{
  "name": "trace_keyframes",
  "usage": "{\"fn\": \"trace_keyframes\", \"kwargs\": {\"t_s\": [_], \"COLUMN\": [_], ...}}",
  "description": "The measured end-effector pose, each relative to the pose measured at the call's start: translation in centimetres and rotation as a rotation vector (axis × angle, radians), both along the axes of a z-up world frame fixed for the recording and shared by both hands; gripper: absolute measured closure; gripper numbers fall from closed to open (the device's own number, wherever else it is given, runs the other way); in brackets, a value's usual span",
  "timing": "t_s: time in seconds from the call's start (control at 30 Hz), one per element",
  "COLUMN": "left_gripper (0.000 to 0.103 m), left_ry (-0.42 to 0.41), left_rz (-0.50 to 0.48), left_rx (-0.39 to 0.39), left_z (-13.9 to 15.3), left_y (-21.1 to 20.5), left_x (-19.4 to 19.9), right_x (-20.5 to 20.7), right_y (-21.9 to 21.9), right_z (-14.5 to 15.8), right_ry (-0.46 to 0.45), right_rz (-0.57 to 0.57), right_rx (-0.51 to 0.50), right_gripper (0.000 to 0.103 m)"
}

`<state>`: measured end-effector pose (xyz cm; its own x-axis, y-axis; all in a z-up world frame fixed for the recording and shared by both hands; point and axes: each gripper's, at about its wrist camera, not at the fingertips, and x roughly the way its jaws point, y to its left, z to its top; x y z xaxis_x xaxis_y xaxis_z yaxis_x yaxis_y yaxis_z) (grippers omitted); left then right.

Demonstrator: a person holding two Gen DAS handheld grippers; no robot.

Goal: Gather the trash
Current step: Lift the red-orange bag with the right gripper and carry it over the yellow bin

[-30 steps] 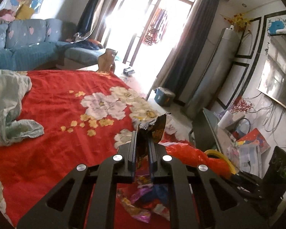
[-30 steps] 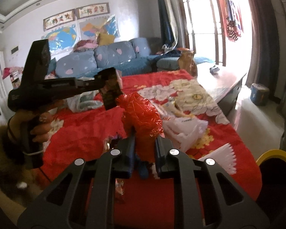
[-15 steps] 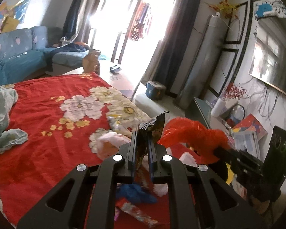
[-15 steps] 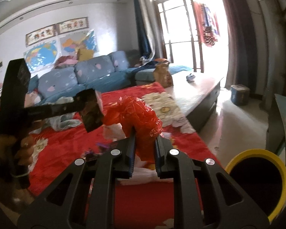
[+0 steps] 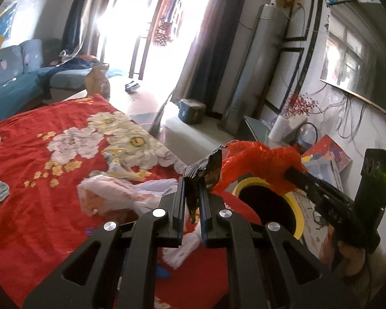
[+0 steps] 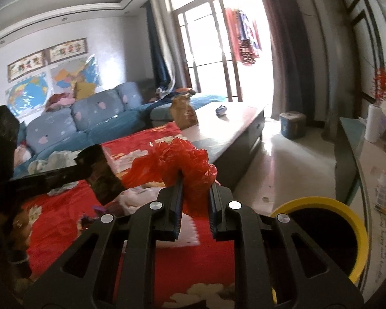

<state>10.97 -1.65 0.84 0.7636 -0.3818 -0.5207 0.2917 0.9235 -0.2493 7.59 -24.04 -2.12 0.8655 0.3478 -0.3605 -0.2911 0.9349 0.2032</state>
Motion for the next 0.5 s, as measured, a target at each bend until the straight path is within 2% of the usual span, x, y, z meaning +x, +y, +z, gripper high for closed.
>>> {"fn": "trace_keyframes", "kwargs": {"t_s": [0.5], "left_gripper": [0.093], "left_ry": [0.03], "left_rz": [-0.077], "left_rx": [0.011], "left_z": [-1.3], "left_y": [-5.4], "left_x": [1.8], "right_x": [0.5], "right_y": [-6.7], "right_z": [-2.0], "right_ry": [0.055], "right_rz": [-0.178], "right_rx": [0.016], "right_gripper": [0.092]}}
